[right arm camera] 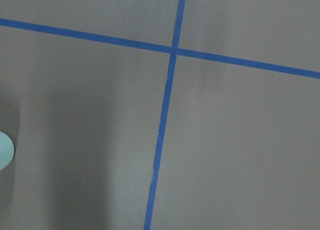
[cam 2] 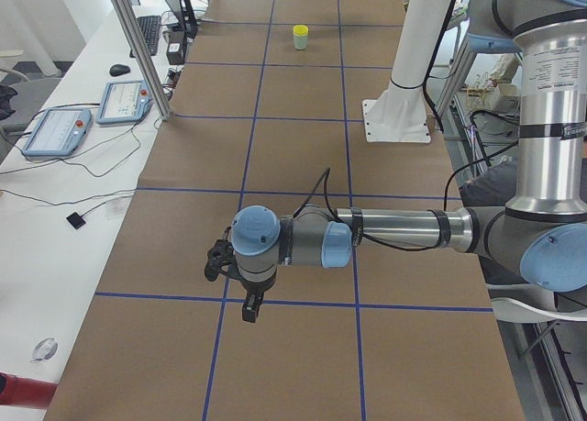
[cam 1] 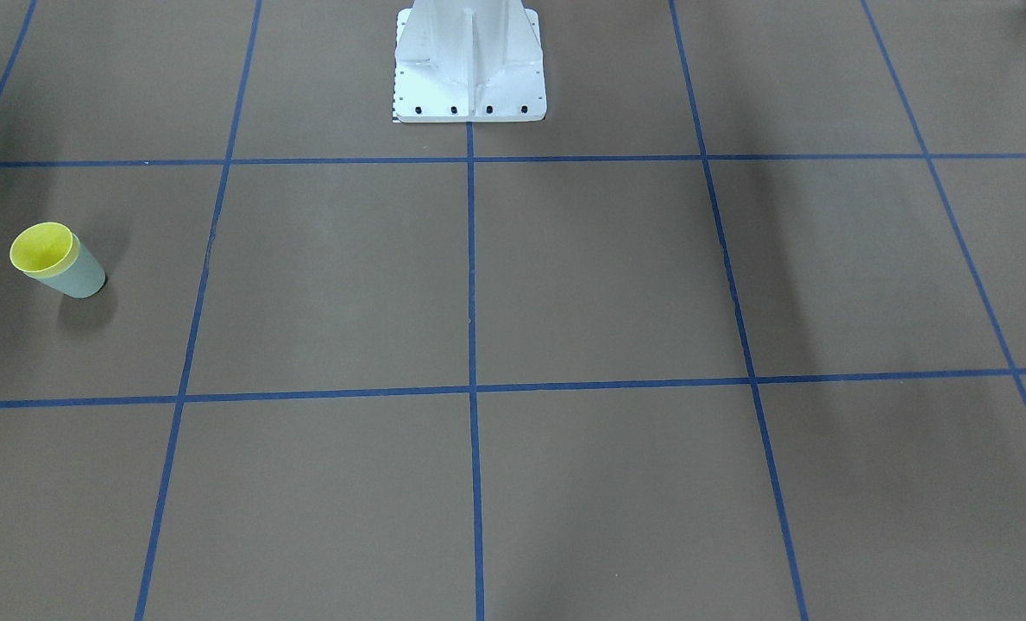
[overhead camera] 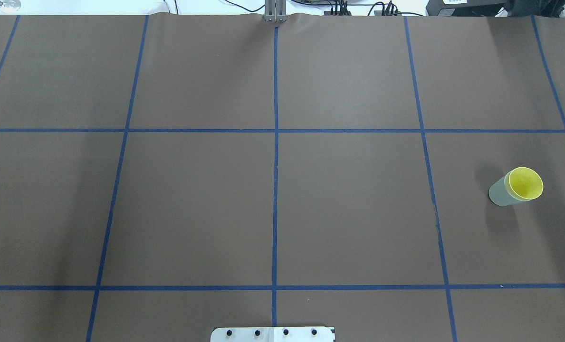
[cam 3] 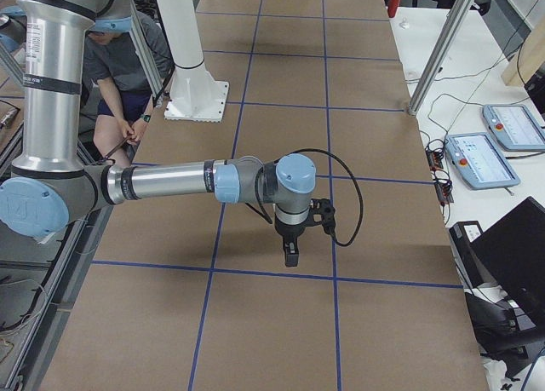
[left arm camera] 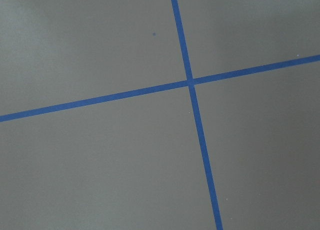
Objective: Transfer and stack yellow cup on green cup
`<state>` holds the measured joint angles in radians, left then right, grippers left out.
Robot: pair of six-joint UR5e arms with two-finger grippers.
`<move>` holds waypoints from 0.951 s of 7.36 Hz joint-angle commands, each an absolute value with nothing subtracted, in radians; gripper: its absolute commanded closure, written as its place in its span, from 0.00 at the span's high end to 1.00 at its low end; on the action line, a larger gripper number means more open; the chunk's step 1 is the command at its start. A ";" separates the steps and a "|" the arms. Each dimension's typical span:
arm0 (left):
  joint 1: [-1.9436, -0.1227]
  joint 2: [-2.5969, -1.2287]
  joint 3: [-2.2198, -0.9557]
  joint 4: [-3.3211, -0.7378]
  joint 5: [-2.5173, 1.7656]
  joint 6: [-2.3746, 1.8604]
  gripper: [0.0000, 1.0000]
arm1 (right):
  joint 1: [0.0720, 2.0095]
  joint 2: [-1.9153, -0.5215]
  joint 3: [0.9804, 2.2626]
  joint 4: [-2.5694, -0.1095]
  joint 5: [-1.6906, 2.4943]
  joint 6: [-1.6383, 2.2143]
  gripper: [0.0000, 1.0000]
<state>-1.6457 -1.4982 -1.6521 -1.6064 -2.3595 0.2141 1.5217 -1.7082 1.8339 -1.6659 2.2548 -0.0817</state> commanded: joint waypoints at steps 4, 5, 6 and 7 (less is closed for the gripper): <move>-1.646 -1.485 -1.652 -1.617 -2.356 0.216 1.00 | 1.522 -1.710 1.822 -1.666 2.253 -0.081 1.00; -1.646 -1.479 -1.655 -1.618 -2.358 0.216 1.00 | 1.522 -1.710 1.818 -1.666 2.255 -0.083 1.00; -1.647 -1.477 -1.655 -1.618 -2.356 0.216 1.00 | 1.522 -1.710 1.818 -1.666 2.255 -0.081 1.00; -1.646 -1.468 -1.655 -1.618 -2.356 0.216 1.00 | 1.522 -1.710 1.819 -1.666 2.255 -0.081 1.00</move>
<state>-1.6465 -1.4763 -1.6548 -1.6180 -2.3566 0.2164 1.5217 -1.7104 1.8191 -1.6659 2.2548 -0.0817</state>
